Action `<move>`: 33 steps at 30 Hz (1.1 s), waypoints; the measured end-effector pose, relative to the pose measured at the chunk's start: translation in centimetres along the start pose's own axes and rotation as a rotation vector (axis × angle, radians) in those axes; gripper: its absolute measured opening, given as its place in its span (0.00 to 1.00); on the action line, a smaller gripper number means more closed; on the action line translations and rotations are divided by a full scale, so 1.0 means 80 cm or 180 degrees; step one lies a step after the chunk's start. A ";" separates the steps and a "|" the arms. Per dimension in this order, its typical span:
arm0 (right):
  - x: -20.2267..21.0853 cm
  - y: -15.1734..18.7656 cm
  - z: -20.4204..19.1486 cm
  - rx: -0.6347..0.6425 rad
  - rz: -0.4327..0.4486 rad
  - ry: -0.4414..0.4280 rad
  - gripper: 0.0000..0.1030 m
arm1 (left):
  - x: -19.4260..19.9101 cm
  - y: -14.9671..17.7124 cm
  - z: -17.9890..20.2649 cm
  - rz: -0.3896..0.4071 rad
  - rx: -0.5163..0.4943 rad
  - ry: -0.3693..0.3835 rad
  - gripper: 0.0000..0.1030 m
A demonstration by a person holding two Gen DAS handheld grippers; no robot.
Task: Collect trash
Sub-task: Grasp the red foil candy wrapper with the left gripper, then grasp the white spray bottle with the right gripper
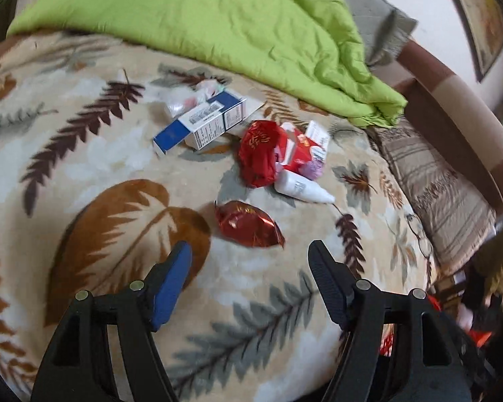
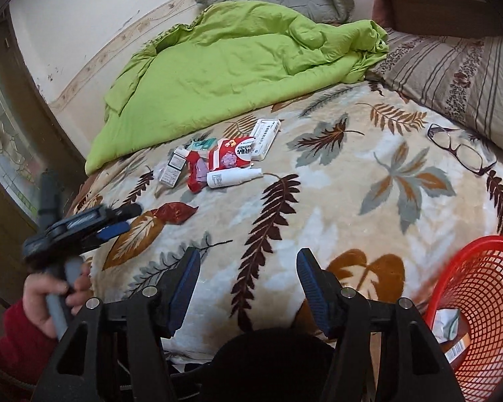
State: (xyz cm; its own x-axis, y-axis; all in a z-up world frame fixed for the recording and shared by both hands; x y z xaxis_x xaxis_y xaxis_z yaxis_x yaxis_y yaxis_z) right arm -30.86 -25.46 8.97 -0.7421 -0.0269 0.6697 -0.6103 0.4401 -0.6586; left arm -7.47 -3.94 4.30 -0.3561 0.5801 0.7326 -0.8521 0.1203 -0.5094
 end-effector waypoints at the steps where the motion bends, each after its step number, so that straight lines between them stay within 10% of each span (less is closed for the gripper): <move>1: 0.000 0.001 0.001 0.0011 -0.0003 0.0013 0.62 | -0.008 -0.002 0.006 -0.0011 -0.0011 0.0011 0.69; 7: -0.008 0.000 0.017 -0.0048 -0.0084 -0.0014 0.62 | -0.069 -0.011 0.023 -0.0037 -0.0184 -0.0247 0.69; 11: -0.025 -0.017 0.011 0.0077 -0.0148 -0.0187 0.63 | -0.091 -0.012 0.013 -0.0047 -0.0237 -0.0288 0.47; 24: -0.239 -0.137 -0.008 0.0128 -0.0487 -0.0563 0.65 | -0.047 -0.012 -0.020 0.0498 -0.0614 -0.0503 0.45; 33: -0.292 -0.114 -0.028 0.0137 -0.0917 -0.0816 0.55 | -0.051 -0.022 -0.049 0.0526 -0.0379 -0.0546 0.45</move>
State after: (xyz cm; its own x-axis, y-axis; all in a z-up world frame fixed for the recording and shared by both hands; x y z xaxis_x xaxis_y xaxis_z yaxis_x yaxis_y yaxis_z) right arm -7.30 -26.81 0.09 -0.5803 -0.3698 0.7256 -0.8110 0.3439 -0.4733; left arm -3.02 -3.37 0.42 -0.5551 0.4558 0.6958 -0.7295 0.1351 -0.6705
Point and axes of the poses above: each gripper's, at about its wrist camera, not at the fingertips, and x roughly against the way its jaws point, z to its right, y to its underside, the point moved 3 cm from there along -x, roughly the way its jaws point, and after that the axes turned 1 degree about y, right-handed, at the moved point
